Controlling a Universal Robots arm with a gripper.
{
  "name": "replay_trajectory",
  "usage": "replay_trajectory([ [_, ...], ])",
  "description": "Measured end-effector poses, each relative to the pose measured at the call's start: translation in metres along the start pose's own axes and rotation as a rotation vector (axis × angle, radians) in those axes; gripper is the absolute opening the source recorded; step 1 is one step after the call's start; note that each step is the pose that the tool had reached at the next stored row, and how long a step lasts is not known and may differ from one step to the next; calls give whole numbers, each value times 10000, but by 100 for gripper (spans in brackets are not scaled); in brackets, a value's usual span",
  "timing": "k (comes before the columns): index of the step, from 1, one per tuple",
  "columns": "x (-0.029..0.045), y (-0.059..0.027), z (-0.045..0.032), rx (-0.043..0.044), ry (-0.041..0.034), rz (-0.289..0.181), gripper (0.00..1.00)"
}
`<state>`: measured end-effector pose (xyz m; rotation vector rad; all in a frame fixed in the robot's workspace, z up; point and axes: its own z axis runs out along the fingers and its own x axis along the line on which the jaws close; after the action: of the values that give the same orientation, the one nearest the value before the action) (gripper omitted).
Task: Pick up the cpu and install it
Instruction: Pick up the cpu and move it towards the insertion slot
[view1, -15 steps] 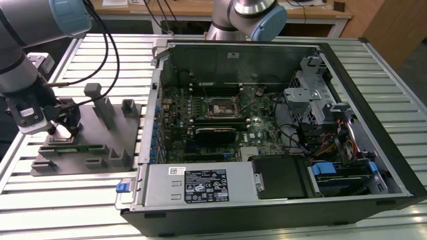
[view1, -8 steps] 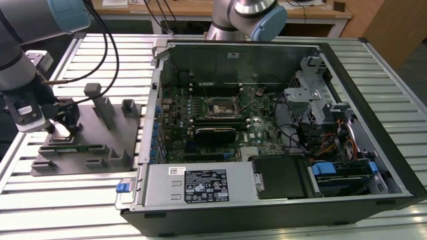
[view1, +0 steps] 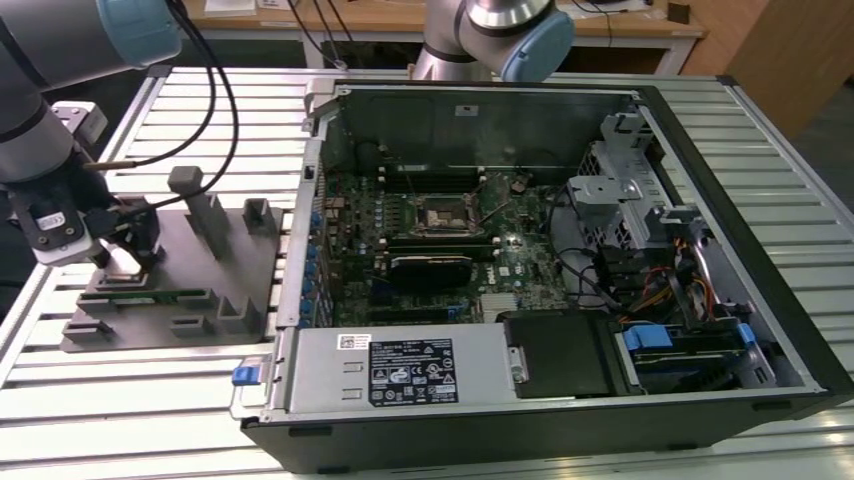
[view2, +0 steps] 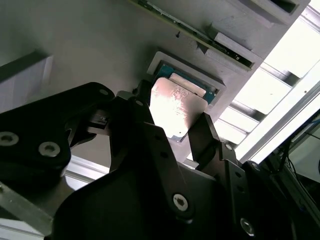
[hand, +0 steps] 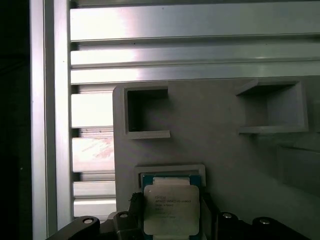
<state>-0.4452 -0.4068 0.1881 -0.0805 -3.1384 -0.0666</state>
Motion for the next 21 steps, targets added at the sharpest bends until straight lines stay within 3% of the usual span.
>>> replay_trajectory([
  [9,-2,0,15,3,1,-13,55],
  [10,-2,0,15,3,1,-14,62],
  [21,31,-2,20,1,-27,-15,62],
])
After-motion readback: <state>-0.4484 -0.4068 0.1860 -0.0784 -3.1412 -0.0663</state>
